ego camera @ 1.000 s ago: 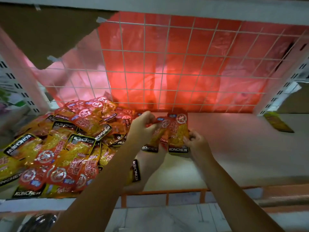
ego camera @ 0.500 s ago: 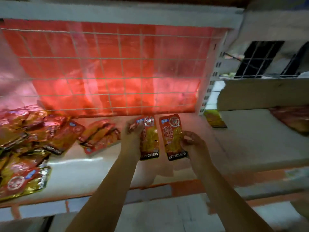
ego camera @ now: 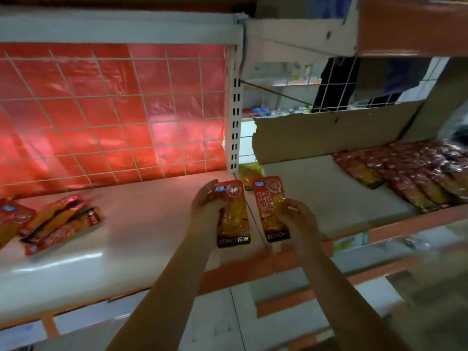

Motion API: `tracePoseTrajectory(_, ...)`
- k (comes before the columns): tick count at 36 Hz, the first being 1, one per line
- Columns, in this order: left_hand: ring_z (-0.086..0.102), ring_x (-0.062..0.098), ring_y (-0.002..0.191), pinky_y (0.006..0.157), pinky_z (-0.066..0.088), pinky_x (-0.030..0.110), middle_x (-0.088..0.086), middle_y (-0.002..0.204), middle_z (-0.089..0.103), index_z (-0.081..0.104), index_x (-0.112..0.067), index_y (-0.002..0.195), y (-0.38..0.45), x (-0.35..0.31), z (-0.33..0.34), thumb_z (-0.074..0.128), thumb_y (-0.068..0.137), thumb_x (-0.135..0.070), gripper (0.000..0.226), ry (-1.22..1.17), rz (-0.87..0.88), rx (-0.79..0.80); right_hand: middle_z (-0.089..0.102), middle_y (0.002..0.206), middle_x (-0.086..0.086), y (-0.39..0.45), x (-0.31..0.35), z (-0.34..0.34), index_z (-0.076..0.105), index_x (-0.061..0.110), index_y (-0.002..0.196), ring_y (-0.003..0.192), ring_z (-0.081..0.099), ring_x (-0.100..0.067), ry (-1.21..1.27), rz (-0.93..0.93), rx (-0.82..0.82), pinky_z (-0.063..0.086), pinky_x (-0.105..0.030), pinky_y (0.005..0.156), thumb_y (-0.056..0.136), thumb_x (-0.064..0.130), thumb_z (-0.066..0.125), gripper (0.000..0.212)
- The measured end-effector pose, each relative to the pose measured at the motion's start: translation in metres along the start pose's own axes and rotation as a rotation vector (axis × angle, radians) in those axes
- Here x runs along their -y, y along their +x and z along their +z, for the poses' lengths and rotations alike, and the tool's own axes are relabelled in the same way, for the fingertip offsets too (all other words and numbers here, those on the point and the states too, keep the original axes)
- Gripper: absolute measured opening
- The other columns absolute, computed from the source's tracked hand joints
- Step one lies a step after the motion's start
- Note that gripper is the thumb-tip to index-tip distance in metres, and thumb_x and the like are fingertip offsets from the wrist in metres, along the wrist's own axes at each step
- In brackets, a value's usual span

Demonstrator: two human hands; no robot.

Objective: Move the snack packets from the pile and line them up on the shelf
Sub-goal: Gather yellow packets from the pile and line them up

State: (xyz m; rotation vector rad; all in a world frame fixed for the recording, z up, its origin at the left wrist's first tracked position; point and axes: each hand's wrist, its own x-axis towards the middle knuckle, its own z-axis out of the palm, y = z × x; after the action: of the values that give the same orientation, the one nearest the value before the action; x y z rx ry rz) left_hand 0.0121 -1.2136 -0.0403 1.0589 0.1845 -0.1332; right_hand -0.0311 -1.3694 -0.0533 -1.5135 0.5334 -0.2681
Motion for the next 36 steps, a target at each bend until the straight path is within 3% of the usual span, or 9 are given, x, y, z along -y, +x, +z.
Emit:
tracePoseTrajectory(8, 0.064, 0.026, 0.068, 0.064, 0.055, 0.036, 0.010, 0.079, 0.068, 0.060, -0.017, 0.114, -0.004, 0.040, 0.052, 0.043, 0.078, 0.016, 0.052, 0.042, -0.037, 0.008, 0.062, 0.098, -0.007, 0.032, 0.004, -0.069, 0.052, 0.015, 0.108, 0.082, 0.063, -0.019, 0.006, -0.056, -0.013, 0.049, -0.024, 0.062, 0.085, -0.002, 0.058, 0.029)
tracePoseTrajectory(13, 0.057, 0.036, 0.085, 0.082, 0.048, 0.053, 0.020, 0.092, 0.060, 0.056, -0.003, 0.120, 0.008, 0.075, 0.104, 0.041, 0.075, 0.019, 0.052, 0.095, 0.014, -0.002, 0.063, 0.099, -0.009, 0.078, -0.001, -0.134, 0.049, 0.015, 0.112, 0.088, 0.064, -0.024, -0.011, -0.087, 0.014, 0.055, -0.038, 0.075, 0.085, 0.003, 0.061, 0.031)
tracePoseTrajectory(16, 0.060, 0.029, 0.073, 0.071, 0.051, 0.042, 0.012, 0.084, 0.062, 0.054, -0.006, 0.117, 0.015, 0.101, 0.150, 0.041, 0.077, 0.019, 0.049, 0.060, 0.041, -0.049, 0.064, 0.100, -0.007, 0.117, -0.002, -0.174, 0.051, 0.016, 0.113, 0.092, 0.063, -0.027, -0.066, -0.124, 0.004, 0.053, -0.044, 0.080, 0.076, 0.014, 0.070, 0.041)
tracePoseTrajectory(18, 0.060, 0.024, 0.069, 0.064, 0.052, 0.034, 0.009, 0.082, 0.062, 0.055, -0.011, 0.115, 0.021, 0.119, 0.182, 0.042, 0.077, 0.019, 0.050, 0.035, 0.046, -0.074, 0.061, 0.097, -0.001, 0.144, -0.003, -0.200, 0.050, 0.022, 0.111, 0.091, 0.060, -0.025, -0.165, -0.192, 0.015, 0.049, -0.039, 0.077, 0.067, 0.018, 0.070, 0.048)
tracePoseTrajectory(21, 0.059, 0.023, 0.069, 0.056, 0.052, 0.029, 0.009, 0.084, 0.062, 0.055, -0.014, 0.116, 0.024, 0.146, 0.228, 0.044, 0.078, 0.019, 0.052, 0.022, 0.033, -0.094, 0.053, 0.100, 0.004, 0.173, 0.006, -0.239, 0.042, 0.025, 0.133, 0.079, 0.052, -0.012, -0.343, -0.270, 0.036, 0.040, -0.024, 0.066, 0.077, 0.001, 0.065, 0.065)
tracePoseTrajectory(25, 0.062, 0.025, 0.074, 0.061, 0.051, 0.032, 0.009, 0.090, 0.063, 0.054, -0.011, 0.122, 0.023, 0.173, 0.272, 0.046, 0.079, 0.017, 0.051, 0.074, 0.009, -0.106, 0.054, 0.091, -0.001, 0.197, 0.016, -0.273, 0.038, 0.019, 0.142, 0.060, 0.044, 0.001, -0.642, -0.408, 0.122, 0.035, -0.007, 0.049, 0.082, -0.002, 0.056, 0.066)
tracePoseTrajectory(28, 0.063, 0.028, 0.083, 0.070, 0.052, 0.038, 0.010, 0.096, 0.063, 0.052, -0.010, 0.126, 0.024, 0.184, 0.288, 0.046, 0.080, 0.016, 0.054, 0.087, 0.034, -0.121, 0.056, 0.115, -0.011, 0.211, 0.017, -0.277, 0.039, 0.018, 0.141, 0.091, 0.056, -0.021, -0.828, -0.423, 0.195, 0.039, -0.017, 0.071, 0.086, 0.000, 0.049, 0.059)
tracePoseTrajectory(31, 0.063, 0.028, 0.083, 0.071, 0.052, 0.039, 0.010, 0.097, 0.063, 0.054, -0.015, 0.124, 0.025, 0.188, 0.296, 0.046, 0.080, 0.016, 0.054, 0.092, 0.041, -0.173, 0.040, 0.134, -0.016, 0.224, 0.013, -0.272, 0.035, 0.013, 0.140, 0.118, 0.045, -0.032, -0.968, -0.442, 0.266, 0.039, -0.032, 0.096, 0.082, -0.003, 0.050, 0.062)
tracePoseTrajectory(36, 0.060, 0.038, 0.102, 0.084, 0.052, 0.050, 0.018, 0.113, 0.060, 0.055, -0.018, 0.122, 0.031, 0.191, 0.301, 0.047, 0.078, 0.014, 0.055, 0.142, 0.054, -0.215, 0.038, 0.134, -0.017, 0.235, 0.019, -0.272, 0.038, 0.008, 0.133, 0.115, 0.050, -0.033, -1.190, -0.409, 0.326, 0.045, -0.037, 0.091, 0.086, 0.006, 0.052, 0.049)
